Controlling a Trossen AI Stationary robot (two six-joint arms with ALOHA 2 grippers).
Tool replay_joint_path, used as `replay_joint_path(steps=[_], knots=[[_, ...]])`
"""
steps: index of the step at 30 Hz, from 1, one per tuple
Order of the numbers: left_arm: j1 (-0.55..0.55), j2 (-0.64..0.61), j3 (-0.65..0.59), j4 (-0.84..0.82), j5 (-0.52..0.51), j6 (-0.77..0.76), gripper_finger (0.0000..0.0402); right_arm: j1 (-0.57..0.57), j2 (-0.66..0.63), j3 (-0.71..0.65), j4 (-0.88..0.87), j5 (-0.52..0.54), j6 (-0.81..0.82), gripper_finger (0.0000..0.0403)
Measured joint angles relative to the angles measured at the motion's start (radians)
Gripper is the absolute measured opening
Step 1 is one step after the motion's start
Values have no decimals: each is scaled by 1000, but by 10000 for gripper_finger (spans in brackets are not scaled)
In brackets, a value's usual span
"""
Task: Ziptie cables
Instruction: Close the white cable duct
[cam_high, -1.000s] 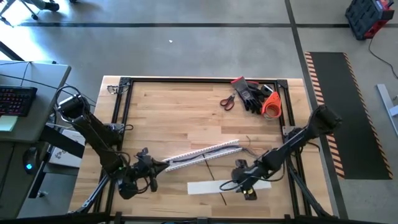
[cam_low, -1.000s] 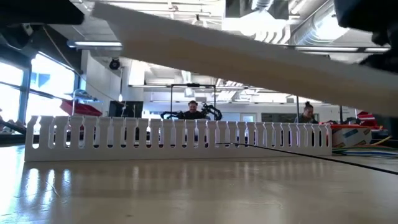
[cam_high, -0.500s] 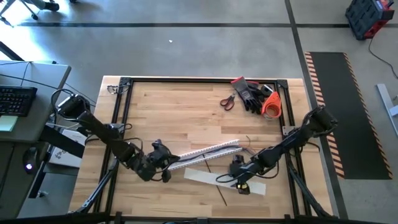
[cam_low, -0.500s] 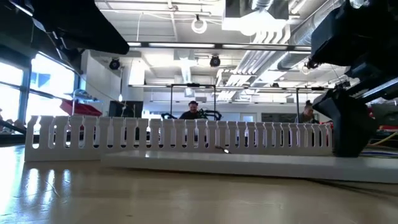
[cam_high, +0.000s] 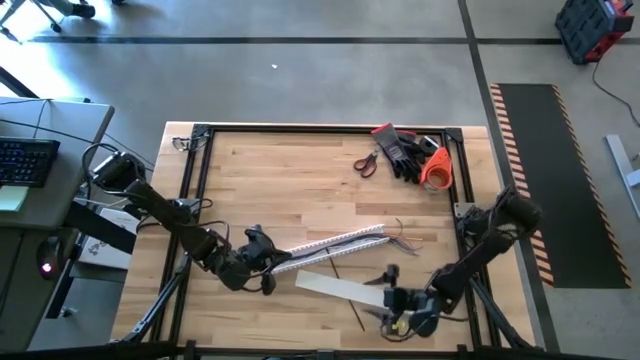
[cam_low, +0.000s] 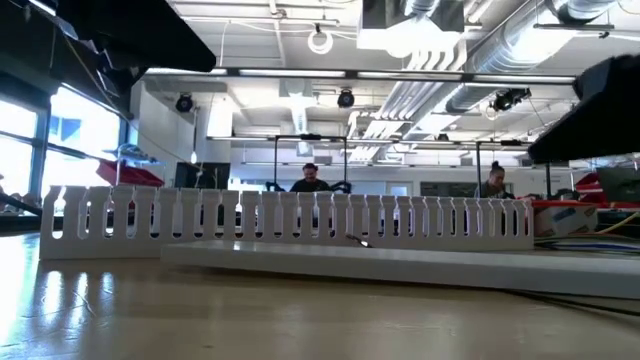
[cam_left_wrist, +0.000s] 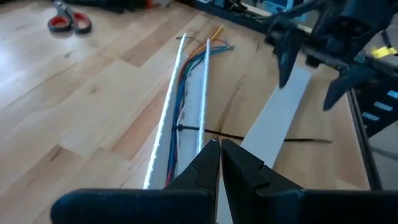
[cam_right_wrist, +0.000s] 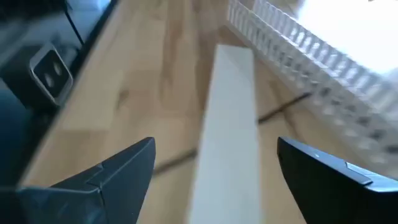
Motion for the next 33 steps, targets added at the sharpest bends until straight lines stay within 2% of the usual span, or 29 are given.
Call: replay_joint_path(steps=[3,6,10,15,18,21,23,26,30,33], knots=[[-6,0,0,-1,-1,28,0,-21,98,0,165,-28,2,323],[-11,0,0,2,-27,41,0,-60,167,20,208,-51,5,323],[-16,0,0,-7,-34,49,0,-95,213,76,141,-61,-57,323],[-16,0,0,-3,-52,49,0,-111,210,148,11,-58,-131,323],[-13,0,0,-1,-57,49,0,-122,210,153,-62,-81,-62,323],[-13,0,0,-6,-60,34,0,-143,206,128,-82,-143,83,322],[-13,0,0,-7,-66,32,0,-153,203,108,-78,-170,122,317],[-13,0,0,-5,-68,30,0,-155,203,84,-68,-181,124,291],[-13,0,0,0,-73,30,0,-151,200,47,-65,-175,169,221],[-13,0,0,14,-100,31,0,-149,198,26,-46,-171,174,211]])
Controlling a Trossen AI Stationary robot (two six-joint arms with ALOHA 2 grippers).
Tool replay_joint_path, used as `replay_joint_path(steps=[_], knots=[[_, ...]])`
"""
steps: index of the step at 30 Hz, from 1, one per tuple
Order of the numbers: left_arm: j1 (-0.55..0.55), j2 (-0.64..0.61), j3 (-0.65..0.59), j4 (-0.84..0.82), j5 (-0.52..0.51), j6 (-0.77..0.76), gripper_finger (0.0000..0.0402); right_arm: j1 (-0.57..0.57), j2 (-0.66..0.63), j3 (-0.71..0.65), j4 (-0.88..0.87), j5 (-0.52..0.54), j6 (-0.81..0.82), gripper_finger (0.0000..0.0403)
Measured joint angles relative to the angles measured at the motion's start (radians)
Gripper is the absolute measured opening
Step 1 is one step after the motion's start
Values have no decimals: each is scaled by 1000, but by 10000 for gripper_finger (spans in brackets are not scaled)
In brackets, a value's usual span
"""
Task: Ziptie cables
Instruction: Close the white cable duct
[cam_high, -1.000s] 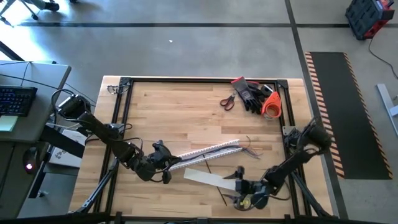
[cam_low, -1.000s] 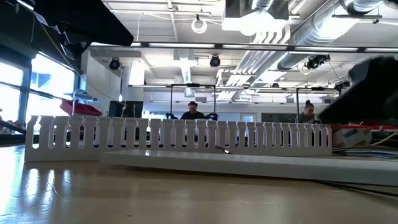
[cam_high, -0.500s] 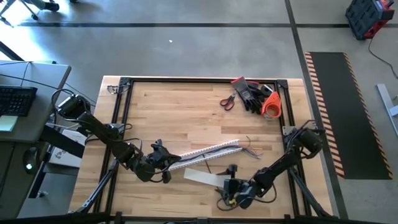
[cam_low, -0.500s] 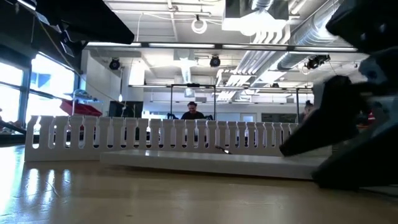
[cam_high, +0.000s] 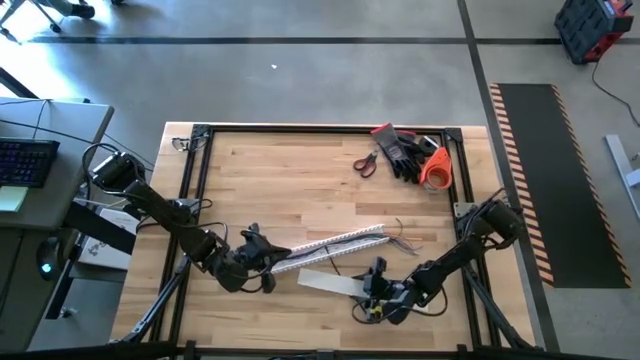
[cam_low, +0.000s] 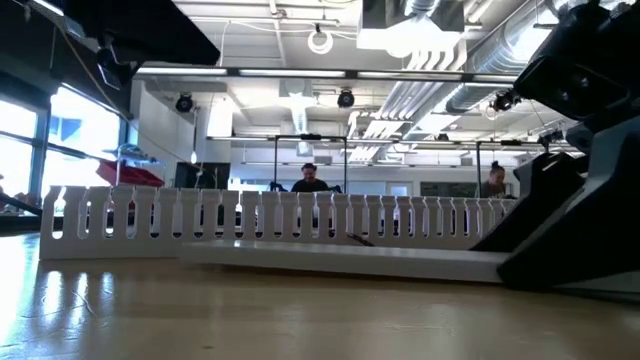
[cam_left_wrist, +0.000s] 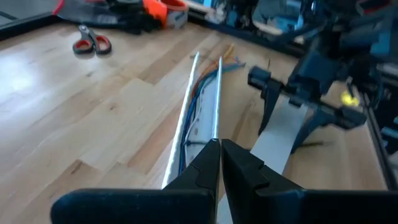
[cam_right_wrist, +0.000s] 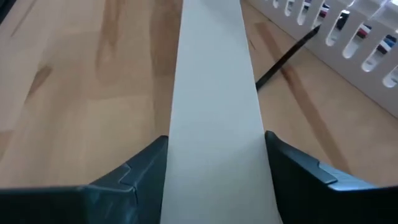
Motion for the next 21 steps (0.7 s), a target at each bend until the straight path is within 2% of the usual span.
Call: replay_joint_path(steps=[3,9,12,15,17,21], knots=[[0,0,0,40,-17,18,0,5,-7,-6,16,-1,-48,211],[-1,-45,18,55,-41,113,0,-74,-191,-27,-96,-210,-316,211],[-1,-92,24,-29,-52,118,0,-137,-323,-21,-75,-298,-463,211],[-4,-159,25,-128,-52,82,0,-225,-407,7,-104,-337,-568,211],[-13,-220,25,-202,-56,72,0,-292,-410,63,-162,-368,-632,211],[-13,-357,26,-352,-45,58,0,-435,-362,235,-275,-522,-743,211]])
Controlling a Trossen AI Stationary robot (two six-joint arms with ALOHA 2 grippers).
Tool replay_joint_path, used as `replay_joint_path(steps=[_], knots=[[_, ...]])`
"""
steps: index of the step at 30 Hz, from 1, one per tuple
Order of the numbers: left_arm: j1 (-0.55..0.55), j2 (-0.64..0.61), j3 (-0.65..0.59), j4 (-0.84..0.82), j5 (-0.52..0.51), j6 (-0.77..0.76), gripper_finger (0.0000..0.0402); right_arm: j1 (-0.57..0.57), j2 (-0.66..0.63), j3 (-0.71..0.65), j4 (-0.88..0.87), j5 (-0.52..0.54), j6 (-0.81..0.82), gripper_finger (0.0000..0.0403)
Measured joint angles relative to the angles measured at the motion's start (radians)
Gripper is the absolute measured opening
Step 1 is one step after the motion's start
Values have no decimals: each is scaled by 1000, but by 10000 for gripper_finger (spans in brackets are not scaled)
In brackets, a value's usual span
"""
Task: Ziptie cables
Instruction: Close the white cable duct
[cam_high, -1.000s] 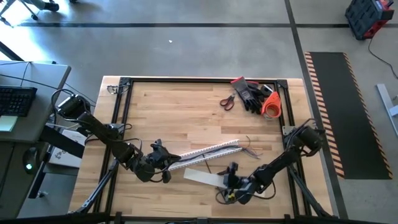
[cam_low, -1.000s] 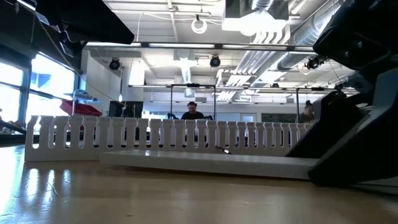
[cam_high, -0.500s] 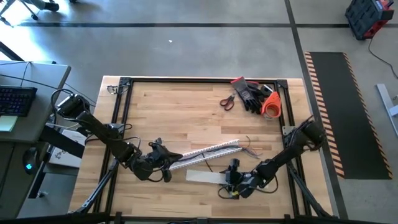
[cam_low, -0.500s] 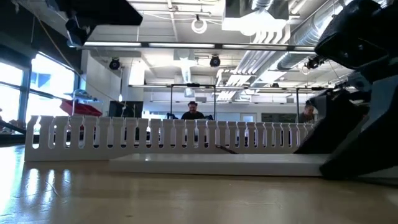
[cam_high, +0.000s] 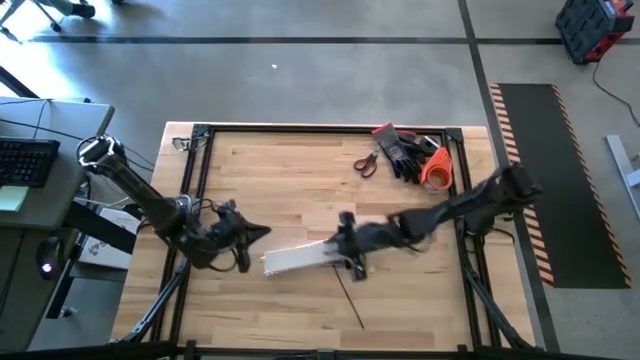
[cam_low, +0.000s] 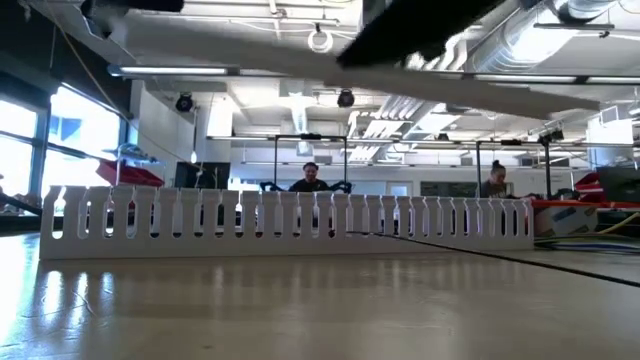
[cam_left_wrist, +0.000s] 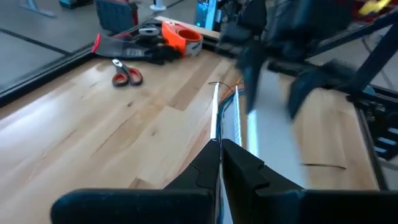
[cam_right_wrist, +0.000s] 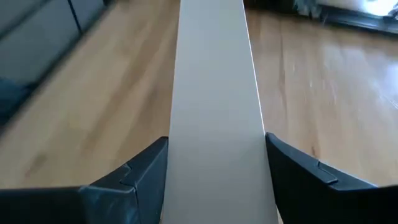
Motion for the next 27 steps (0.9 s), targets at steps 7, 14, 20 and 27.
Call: replay_joint_path(steps=[7,14,20,27], knots=[[6,-109,-30,-106,161,39,0,-146,192,262,-216,-223,-143,211],[-72,-71,-155,-56,193,-101,0,-177,353,459,-383,-279,-225,211],[-154,-48,-210,18,122,-153,0,-189,395,517,-460,-292,-243,211],[-198,-32,-212,49,61,-137,0,-184,387,591,-556,-250,-208,211]])
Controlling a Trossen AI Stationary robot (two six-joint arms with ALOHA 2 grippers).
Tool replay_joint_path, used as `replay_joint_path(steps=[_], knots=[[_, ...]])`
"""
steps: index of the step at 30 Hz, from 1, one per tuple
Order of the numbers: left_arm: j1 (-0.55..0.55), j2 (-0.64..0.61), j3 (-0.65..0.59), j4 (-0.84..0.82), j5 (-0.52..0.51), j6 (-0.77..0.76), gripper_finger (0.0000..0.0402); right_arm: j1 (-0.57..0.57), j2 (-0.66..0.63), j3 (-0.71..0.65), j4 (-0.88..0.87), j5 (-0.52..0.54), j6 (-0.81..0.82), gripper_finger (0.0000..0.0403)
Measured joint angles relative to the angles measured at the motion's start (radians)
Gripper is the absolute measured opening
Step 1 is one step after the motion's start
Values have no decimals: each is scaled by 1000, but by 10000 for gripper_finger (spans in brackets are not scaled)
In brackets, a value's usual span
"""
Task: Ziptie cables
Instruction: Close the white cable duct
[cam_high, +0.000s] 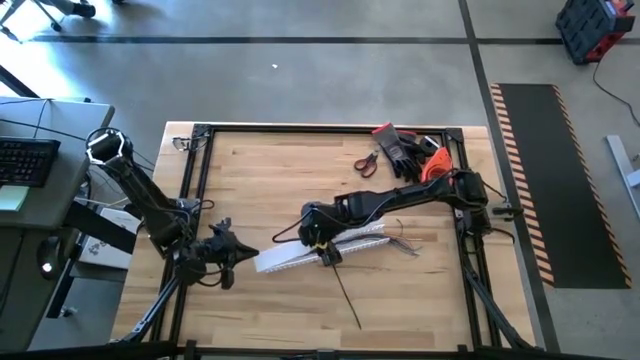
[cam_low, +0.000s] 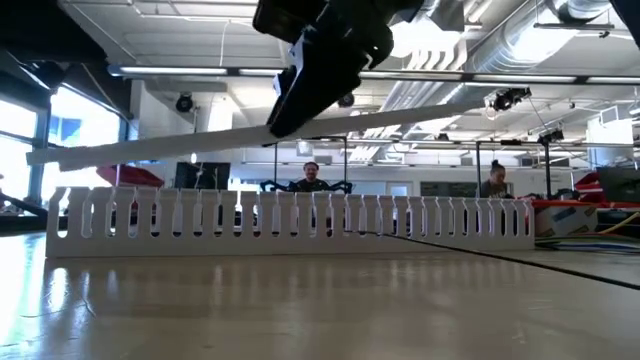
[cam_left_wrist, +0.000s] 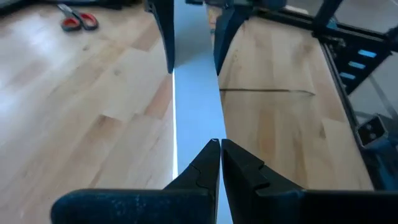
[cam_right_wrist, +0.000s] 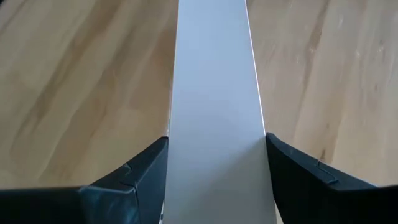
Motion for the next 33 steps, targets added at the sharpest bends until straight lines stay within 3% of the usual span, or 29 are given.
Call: replay_joint_path(steps=[14,33], knots=[[-5,160,0,55,-60,-8,0,10,21,-20,-21,32,90,211],[-3,165,0,70,-66,-1,0,37,4,13,-78,62,149,211]])
